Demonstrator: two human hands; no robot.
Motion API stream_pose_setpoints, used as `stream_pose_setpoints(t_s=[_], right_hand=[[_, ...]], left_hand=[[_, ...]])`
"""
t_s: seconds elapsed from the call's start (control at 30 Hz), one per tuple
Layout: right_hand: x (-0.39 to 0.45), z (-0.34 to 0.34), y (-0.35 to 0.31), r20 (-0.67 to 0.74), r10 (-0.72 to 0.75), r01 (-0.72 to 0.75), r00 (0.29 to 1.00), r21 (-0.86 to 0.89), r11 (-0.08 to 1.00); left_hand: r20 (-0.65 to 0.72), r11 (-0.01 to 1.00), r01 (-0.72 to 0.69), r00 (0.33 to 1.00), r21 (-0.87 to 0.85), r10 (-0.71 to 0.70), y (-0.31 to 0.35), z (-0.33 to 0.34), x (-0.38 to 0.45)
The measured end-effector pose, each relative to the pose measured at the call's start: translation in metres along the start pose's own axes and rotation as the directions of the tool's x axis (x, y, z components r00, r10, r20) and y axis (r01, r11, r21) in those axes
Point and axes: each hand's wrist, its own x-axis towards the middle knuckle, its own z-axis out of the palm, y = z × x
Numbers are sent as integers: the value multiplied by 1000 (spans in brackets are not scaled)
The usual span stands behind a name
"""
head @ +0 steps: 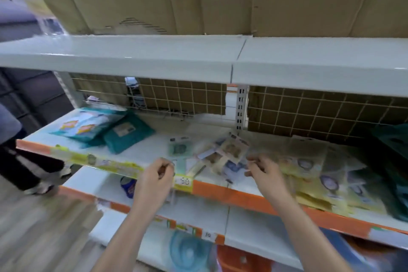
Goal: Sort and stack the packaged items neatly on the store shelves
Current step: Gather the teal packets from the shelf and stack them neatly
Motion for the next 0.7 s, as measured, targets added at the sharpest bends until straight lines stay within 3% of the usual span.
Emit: stream_pose_setpoints(t_s=[0.27, 0.7], right_hand=[[3, 123, -30, 166, 16, -12, 986, -25, 1000], [93, 281, -66, 314, 21, 12, 949, -101, 995]], left_hand=[[-124, 990, 118, 984, -79, -127, -87, -95, 28], [-218, 965, 232, 943, -120, -253, -160, -164, 129]])
